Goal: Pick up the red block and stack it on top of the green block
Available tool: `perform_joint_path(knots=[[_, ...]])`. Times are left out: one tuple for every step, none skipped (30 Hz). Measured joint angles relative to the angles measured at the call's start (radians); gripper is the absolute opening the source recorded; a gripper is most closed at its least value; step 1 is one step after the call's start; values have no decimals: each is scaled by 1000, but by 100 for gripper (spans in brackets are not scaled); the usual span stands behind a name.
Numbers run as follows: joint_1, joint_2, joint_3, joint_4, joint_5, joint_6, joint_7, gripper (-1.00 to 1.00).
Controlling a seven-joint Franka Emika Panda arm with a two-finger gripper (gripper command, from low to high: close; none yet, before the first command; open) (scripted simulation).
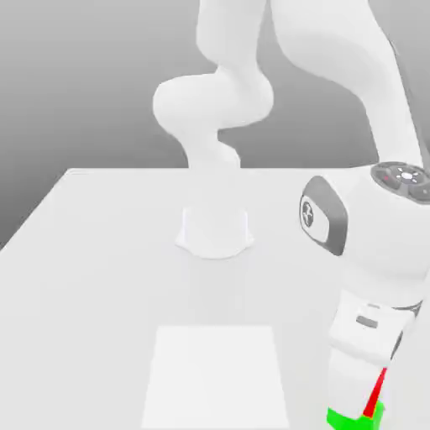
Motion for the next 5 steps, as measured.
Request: perform_joint_path(knots=[[0, 0, 0, 0, 0, 0, 0, 100], [0, 0, 0, 0, 0, 0, 0, 100], [0, 11, 1, 1, 1, 10, 0, 100], [1, -2, 0, 0, -1, -1, 1, 100], [3, -27, -3, -1, -6, -24, 5, 100]])
